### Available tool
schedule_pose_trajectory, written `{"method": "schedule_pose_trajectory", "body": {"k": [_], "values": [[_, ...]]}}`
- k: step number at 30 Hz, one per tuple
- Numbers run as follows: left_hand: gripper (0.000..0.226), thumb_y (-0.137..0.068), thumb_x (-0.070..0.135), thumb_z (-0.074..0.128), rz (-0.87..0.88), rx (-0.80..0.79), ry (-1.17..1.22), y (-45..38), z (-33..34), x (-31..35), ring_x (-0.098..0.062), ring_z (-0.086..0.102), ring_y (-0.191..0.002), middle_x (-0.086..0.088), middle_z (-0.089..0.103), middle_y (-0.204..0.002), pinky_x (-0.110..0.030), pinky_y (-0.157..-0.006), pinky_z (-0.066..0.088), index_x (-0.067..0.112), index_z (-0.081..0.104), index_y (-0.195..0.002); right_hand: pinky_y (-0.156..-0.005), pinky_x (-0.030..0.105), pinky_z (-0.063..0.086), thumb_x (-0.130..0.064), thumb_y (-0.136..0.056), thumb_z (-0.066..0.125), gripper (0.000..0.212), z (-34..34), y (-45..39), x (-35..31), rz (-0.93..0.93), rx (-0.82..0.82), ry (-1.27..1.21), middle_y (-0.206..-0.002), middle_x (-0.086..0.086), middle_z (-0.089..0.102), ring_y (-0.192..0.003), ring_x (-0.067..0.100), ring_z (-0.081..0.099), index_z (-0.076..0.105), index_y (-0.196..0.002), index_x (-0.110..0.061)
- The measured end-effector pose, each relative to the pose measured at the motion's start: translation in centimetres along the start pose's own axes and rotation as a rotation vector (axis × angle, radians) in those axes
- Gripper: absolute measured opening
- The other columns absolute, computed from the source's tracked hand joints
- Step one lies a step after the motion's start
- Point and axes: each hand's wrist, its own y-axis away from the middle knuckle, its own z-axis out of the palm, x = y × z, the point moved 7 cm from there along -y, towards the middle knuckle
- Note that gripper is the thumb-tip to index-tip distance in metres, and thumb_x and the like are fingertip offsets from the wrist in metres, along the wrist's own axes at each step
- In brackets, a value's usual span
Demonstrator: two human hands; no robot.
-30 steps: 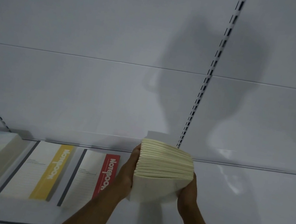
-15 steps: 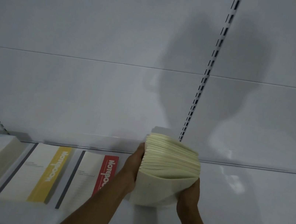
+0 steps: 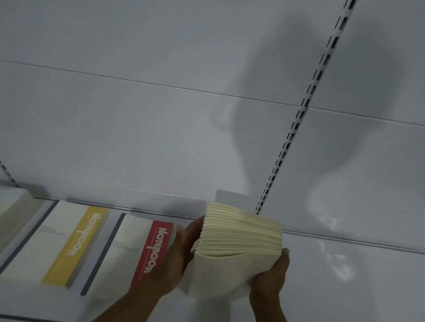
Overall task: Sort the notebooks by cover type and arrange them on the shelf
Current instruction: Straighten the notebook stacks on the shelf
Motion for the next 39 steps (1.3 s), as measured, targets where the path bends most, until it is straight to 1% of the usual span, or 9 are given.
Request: {"method": "schedule_pose_trajectory", "body": {"k": [3, 7, 12, 16, 19, 21, 29, 34, 39], "values": [[0.089, -0.078, 0.062, 0.062, -0.005, -0.280, -0.364, 0.2, -1.6, -0.3, -0.024, 0.027, -0.144, 0.001, 0.031, -0.154, -0.058, -0.111, 0.028, 0.031, 0.020, -0.150, -0.064, 0.030, 0.043, -0.040, -0.102, 0.024, 0.047, 0.2, -0.1, -0.1, -0.011, -0.017, -0.001, -0.052, -0.006, 0.064, -0.071, 0.018, 0.055, 0.059, -0.079, -0.018], [0.124, -0.055, 0.036, 0.091, -0.022, -0.361, -0.763, 0.8, -1.5, 1.3, 0.006, 0.028, -0.136, 0.027, 0.027, -0.148, -0.046, -0.112, 0.034, 0.055, 0.005, -0.144, -0.065, 0.030, 0.044, -0.040, -0.102, 0.024, 0.048, 0.2, -0.2, 0.0, -0.009, -0.042, -0.017, -0.051, -0.009, 0.065, -0.072, 0.017, 0.056, 0.059, -0.079, -0.019], [0.109, -0.057, 0.032, 0.089, 0.059, -0.331, -0.863, -0.6, -1.1, 2.6, -0.008, 0.045, -0.125, 0.018, 0.042, -0.139, -0.044, -0.101, 0.047, 0.046, 0.023, -0.142, -0.067, 0.030, 0.045, -0.043, -0.102, 0.020, 0.053, 0.2, 0.2, -0.3, -0.022, -0.121, 0.115, -0.063, -0.001, 0.066, -0.070, 0.016, 0.059, 0.062, -0.080, -0.020], [0.101, -0.059, 0.031, 0.088, 0.113, -0.324, -0.850, -1.0, -1.2, 2.7, -0.007, 0.046, -0.126, 0.015, 0.048, -0.136, -0.046, -0.102, 0.047, 0.037, 0.030, -0.142, -0.085, 0.026, 0.044, -0.057, -0.095, 0.011, 0.060, -1.3, -0.6, 0.5, 0.028, -0.364, 0.237, -0.106, -0.006, 0.071, -0.101, 0.008, 0.065, 0.057, -0.118, -0.027], [0.100, -0.059, 0.031, 0.088, 0.121, -0.294, -0.846, -1.2, -1.6, 2.5, 0.000, 0.045, -0.125, 0.019, 0.047, -0.135, -0.041, -0.099, 0.050, 0.043, 0.030, -0.140, -0.101, 0.032, 0.041, -0.038, -0.094, 0.049, 0.040, -2.5, -0.6, 0.5, 0.003, -0.603, 0.513, -0.128, -0.014, 0.060, -0.130, 0.015, 0.048, 0.046, -0.134, -0.041], [0.101, -0.057, 0.032, 0.089, 0.129, -0.286, -0.829, -1.2, -1.7, 2.4, -0.002, 0.046, -0.124, 0.018, 0.048, -0.134, -0.038, -0.095, 0.053, 0.044, 0.032, -0.139, -0.104, 0.038, 0.042, -0.033, -0.078, 0.070, 0.071, -2.9, 0.1, -0.2, -0.077, -0.687, 0.700, -0.136, -0.012, 0.054, -0.130, 0.013, 0.047, 0.039, -0.141, -0.033], [0.082, -0.058, 0.029, 0.090, 0.047, -0.230, -0.801, -2.2, -1.5, 3.5, -0.008, 0.062, -0.103, 0.009, 0.064, -0.115, -0.020, -0.081, 0.055, 0.035, 0.050, -0.130, -0.091, 0.033, 0.054, -0.039, -0.074, 0.074, 0.060, -1.5, 1.6, -3.6, -0.140, -0.640, 0.662, -0.122, -0.004, 0.066, -0.114, 0.015, 0.062, 0.058, -0.128, -0.019], [0.045, -0.077, 0.026, 0.077, -0.344, -0.166, -0.497, -1.9, -0.8, 0.6, -0.020, 0.070, -0.098, -0.004, 0.071, -0.109, -0.033, -0.082, 0.058, 0.019, 0.061, -0.118, -0.080, 0.034, 0.056, -0.039, -0.078, 0.071, 0.044, -2.2, -0.5, -4.2, 0.115, -0.500, 0.705, -0.098, 0.006, 0.075, -0.091, 0.022, 0.072, 0.069, -0.106, -0.006], [0.045, -0.078, 0.030, 0.076, -0.622, 0.006, -0.294, -1.0, -1.3, -3.9, -0.030, 0.069, -0.098, -0.014, 0.073, -0.103, -0.047, -0.093, 0.053, 0.002, 0.064, -0.111, -0.075, 0.039, 0.057, -0.036, -0.070, 0.080, 0.054, -3.6, -3.1, -1.2, 0.362, -0.332, 0.761, -0.096, 0.015, 0.073, -0.088, 0.029, 0.071, 0.065, -0.101, 0.005]]}}
